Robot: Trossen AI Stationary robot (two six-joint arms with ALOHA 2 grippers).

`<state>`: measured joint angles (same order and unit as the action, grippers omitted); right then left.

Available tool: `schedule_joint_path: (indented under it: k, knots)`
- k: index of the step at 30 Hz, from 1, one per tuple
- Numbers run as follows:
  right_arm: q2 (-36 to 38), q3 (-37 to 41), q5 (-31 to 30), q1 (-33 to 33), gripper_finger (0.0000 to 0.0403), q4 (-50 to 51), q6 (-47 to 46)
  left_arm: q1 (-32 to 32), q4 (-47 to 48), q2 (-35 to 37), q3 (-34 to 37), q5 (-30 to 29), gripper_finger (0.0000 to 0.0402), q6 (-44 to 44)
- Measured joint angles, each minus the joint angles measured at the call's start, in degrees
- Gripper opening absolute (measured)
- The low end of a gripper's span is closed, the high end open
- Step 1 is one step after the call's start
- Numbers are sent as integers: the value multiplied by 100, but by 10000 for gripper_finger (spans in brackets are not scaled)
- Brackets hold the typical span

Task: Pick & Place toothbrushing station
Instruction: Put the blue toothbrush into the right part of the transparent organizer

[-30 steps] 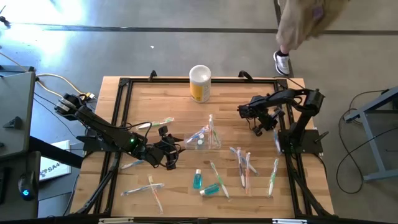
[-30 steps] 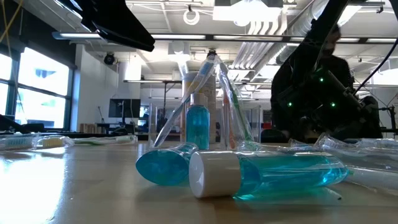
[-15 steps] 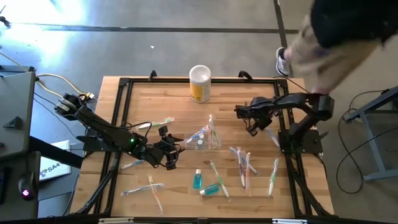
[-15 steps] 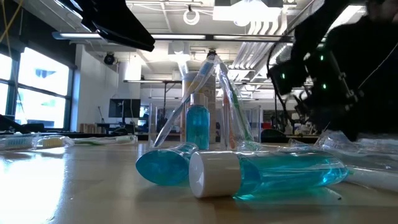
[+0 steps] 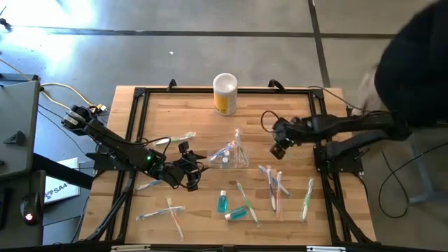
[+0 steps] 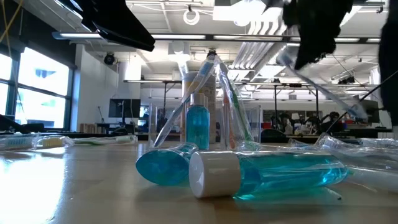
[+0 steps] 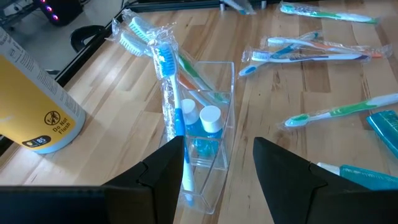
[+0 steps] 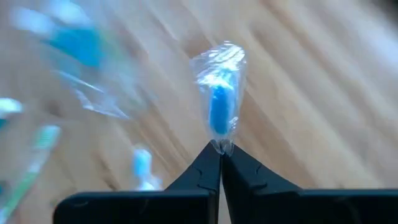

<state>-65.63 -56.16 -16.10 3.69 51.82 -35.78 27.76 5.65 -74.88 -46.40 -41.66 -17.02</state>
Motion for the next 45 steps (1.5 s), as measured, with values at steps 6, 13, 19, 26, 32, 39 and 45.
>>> schedule_joint_path:
  k: [6, 13, 19, 26, 32, 39, 45]
  knots:
    - [303, 9, -1472, 1431, 4, -1462, 725, 1, -2, 1, -3, 3, 187, -2]
    - [-99, 803, -3370, 2572, 4, -4540, 2365, 1, -9, 0, -8, 8, 187, 0]
    - [-679, 2091, -3421, 2691, 4, -8771, 4084, 0, -30, 1, -8, 10, 187, -2]
    - [-1067, 2531, -3293, 2360, 4, -9717, 4303, -2, -136, 1, -8, 9, 187, 22]
    - [-1278, 2529, -2972, 1992, 4, -9423, 3599, -5, -129, 1, -8, -94, 187, 24]
    - [-1296, 2527, -2828, 1581, 4, -8417, 2485, -6, -238, 1, -8, -97, 187, 24]
    - [-1296, 2527, -2025, 1323, 4, -7993, 1975, -4, -262, 1, -8, -102, 187, 24]
